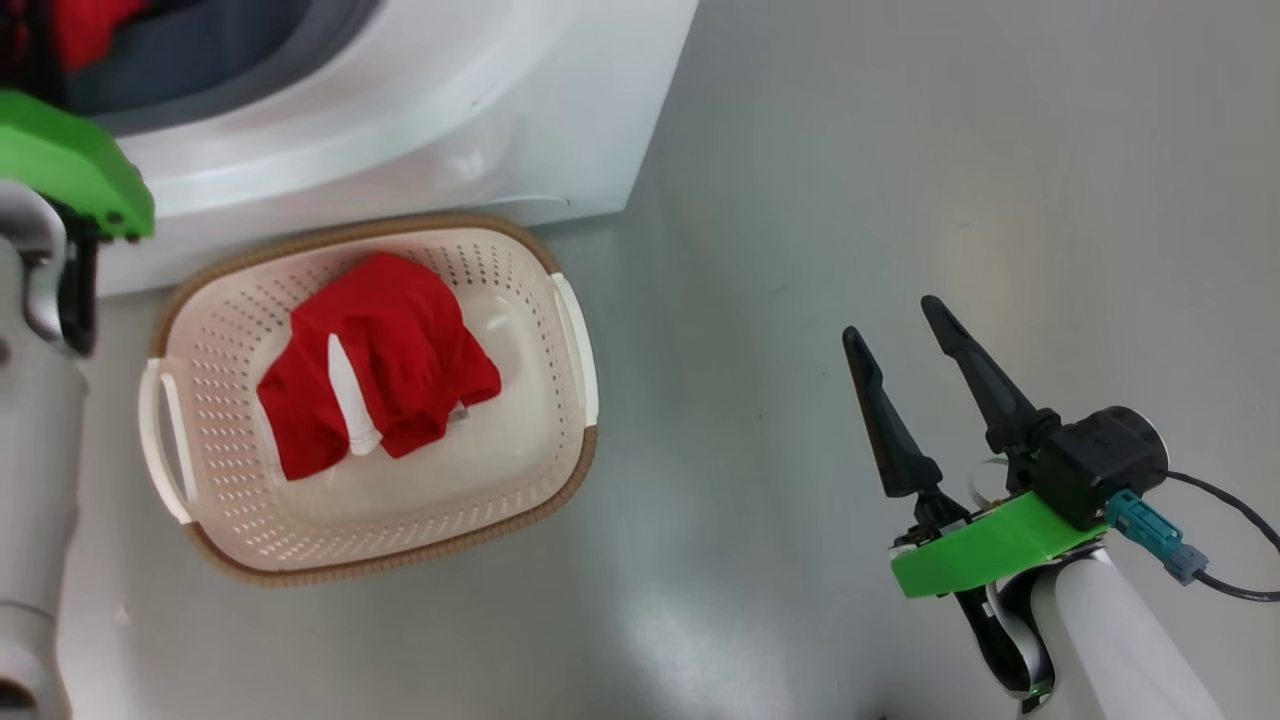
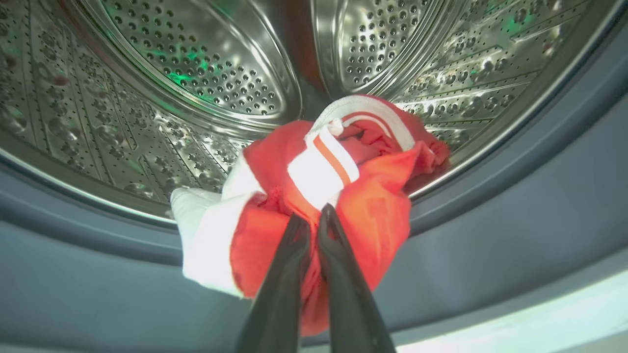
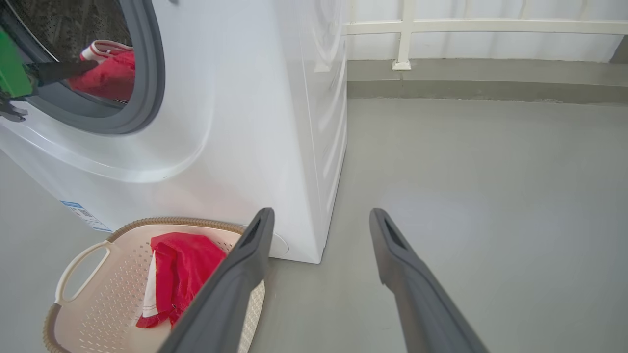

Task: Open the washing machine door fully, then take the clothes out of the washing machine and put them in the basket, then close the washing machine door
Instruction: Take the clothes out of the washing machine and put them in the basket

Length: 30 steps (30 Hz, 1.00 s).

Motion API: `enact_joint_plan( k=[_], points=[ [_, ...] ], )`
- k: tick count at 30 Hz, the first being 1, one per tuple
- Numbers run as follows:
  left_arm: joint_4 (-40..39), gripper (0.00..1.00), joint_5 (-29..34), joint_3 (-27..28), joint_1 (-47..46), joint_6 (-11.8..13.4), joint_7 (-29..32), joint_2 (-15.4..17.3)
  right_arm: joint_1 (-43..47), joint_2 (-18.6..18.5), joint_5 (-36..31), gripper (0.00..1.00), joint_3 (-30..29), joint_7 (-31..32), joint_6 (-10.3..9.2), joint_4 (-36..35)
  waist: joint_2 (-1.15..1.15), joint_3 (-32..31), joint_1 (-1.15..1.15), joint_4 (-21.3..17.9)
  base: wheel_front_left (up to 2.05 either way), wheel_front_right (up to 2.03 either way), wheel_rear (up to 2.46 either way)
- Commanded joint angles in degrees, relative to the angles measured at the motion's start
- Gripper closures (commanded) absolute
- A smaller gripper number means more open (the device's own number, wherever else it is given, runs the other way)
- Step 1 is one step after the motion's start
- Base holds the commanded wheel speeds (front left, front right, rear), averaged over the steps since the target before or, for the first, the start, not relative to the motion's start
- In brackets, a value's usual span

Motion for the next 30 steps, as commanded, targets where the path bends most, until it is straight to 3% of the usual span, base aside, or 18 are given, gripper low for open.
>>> enact_joint_plan(
  k=[1, 13, 30],
  points=[
    [-2.94, 1.00, -0.30, 1.40, 1.61, 0.83, -0.66, 3.14, 1.06, 0.02, 0.53, 0.00, 0.88, -0.36, 0.28, -1.01, 0.00, -2.09, 0.00, 0.83, 0.00, 0.00, 0.00],
    [-21.40, 1.00, -0.45, 4.53, 20.56, 3.31, -0.70, 1.75, 4.00, 0.02, 0.29, 0.00, 0.63, -0.36, 0.28, 0.48, 0.00, -10.91, 0.00, 2.89, 0.00, 0.00, 0.00],
    [-40.14, 1.00, -2.13, 6.65, 43.60, 6.45, -0.71, -1.52, 9.91, 0.02, -0.01, 0.00, -1.76, -0.36, 0.28, 0.50, 0.00, -22.76, 0.00, 4.81, 0.00, 0.00, 0.00]
  ],
)
